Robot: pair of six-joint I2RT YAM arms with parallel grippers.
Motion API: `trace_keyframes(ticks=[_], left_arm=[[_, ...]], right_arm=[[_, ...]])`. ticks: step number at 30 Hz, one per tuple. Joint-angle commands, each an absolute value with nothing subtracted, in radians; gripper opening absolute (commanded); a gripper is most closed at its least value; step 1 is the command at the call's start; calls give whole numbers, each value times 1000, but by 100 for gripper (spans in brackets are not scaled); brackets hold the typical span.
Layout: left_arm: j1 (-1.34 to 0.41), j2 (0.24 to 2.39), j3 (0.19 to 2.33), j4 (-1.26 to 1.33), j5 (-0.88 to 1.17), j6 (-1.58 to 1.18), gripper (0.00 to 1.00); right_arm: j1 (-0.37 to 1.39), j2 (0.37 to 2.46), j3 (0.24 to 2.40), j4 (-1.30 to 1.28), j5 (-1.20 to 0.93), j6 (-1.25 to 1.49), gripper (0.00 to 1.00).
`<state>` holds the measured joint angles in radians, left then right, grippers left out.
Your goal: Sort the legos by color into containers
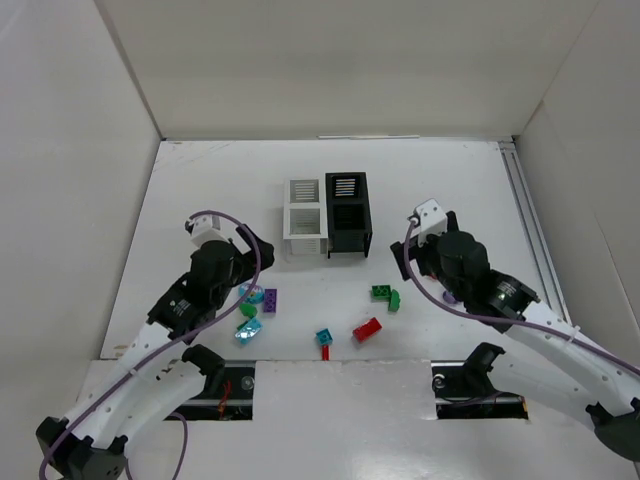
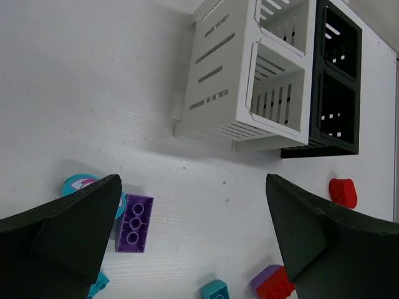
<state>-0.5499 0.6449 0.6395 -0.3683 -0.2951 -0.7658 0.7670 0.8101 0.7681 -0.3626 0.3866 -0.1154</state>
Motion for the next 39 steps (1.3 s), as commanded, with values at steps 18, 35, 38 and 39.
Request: trace_keyframes(ticks=[18,35,38,39], left_arm=[[-555,629,618,-199,-275,-651,100],[-555,638,618,-158,-281,-627,100],[-555,638,618,-167,-281,-618,100],[-555,638,618,-167,-281,-618,100]], right_arm=[[764,822,629,-411,313,14,96],[764,989,491,-175,209,114,91],[773,1031,479,-175,196,123,91],[773,1031,479,-164,196,123,89]])
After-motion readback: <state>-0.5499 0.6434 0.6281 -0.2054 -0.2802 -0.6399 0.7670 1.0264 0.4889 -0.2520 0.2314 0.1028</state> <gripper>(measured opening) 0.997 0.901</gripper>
